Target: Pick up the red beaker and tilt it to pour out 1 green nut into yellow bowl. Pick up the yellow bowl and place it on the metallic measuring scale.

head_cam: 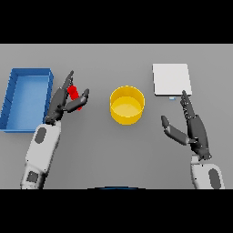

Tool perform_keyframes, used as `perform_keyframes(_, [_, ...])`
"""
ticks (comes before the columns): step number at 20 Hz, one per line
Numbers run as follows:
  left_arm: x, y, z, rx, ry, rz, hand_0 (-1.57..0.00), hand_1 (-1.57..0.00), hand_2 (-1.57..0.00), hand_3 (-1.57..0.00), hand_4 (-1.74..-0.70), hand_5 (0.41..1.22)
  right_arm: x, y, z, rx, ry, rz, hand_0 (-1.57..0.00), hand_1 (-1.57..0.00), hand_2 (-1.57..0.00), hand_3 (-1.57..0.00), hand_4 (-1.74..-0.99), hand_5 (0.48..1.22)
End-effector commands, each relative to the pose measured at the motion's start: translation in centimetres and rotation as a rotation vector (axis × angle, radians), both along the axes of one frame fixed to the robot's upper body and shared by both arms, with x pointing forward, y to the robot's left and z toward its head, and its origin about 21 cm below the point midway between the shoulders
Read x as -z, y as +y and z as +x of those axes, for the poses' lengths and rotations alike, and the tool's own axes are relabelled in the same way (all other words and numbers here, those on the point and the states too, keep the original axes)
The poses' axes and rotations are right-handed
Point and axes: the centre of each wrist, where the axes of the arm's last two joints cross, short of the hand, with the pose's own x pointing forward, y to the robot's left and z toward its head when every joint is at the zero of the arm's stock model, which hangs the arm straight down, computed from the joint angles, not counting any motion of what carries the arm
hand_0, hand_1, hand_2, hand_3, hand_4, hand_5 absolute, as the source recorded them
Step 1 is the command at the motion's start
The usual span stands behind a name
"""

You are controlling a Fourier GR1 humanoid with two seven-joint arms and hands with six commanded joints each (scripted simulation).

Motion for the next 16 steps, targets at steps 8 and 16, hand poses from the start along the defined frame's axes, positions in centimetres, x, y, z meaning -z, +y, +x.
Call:
perform_keyframes(8, [2.0, -1.1, 0.8, -0.086, -0.032, -0.083, -0.55, -0.59, -0.66, -0.73, -1.47, 0.943, 0.1, -0.2, 0.2, 0.005, -0.007, -0.003, 0.00, 0.00, 0.00, 0.00, -1.237, 0.648])
perform_keyframes(16, [1.6, -2.3, 1.1, -0.058, -0.041, 0.009, -1.40, -1.41, -1.42, -1.36, -1.54, 1.174, -0.1, 0.1, 0.2, -0.012, -0.006, 0.027, 0.00, 0.00, 0.00, 0.00, -1.255, 0.644])
